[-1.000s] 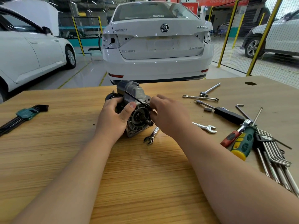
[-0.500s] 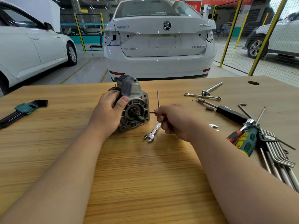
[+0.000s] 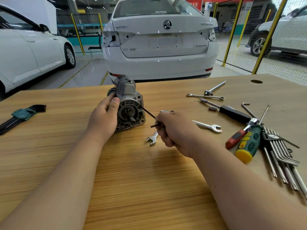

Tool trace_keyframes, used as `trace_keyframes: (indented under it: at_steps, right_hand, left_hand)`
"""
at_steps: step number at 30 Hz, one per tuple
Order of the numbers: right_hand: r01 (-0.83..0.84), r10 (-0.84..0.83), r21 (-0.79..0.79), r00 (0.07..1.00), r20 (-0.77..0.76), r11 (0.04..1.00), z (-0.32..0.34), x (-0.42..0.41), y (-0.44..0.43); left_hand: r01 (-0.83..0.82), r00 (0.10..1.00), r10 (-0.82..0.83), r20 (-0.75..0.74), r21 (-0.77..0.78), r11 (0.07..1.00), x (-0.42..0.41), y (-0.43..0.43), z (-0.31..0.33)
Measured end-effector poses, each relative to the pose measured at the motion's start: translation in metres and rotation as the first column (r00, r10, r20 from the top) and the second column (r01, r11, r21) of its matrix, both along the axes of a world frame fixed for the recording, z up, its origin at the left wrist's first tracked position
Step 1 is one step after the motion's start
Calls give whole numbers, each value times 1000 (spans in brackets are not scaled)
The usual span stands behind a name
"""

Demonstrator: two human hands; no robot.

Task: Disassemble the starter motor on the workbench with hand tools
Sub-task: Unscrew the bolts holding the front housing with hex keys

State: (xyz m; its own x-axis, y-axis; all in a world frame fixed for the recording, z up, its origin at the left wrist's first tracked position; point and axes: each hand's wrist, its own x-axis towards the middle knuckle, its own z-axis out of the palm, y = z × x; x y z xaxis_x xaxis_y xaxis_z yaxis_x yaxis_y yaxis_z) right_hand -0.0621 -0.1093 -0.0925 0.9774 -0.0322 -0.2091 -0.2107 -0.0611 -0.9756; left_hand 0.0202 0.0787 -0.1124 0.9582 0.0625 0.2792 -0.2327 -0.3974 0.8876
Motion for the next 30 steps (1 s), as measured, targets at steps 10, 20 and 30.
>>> trace_keyframes:
  at_steps: [10, 20, 30]
  right_hand:
    - [-2, 3, -22, 999, 38, 1000, -6, 5, 8]
    - [-10, 19, -193, 999, 45, 981, -5, 1, 15]
    - [25, 92, -492, 973, 213, 870, -8, 0, 22]
  left_hand:
    - [-2, 1000, 2, 8, -33, 999, -1, -2, 0]
    - [-15, 1000, 15, -2, -58, 998, -2, -2, 2]
    - [-25, 1000, 26, 2, -60, 998, 0, -4, 0]
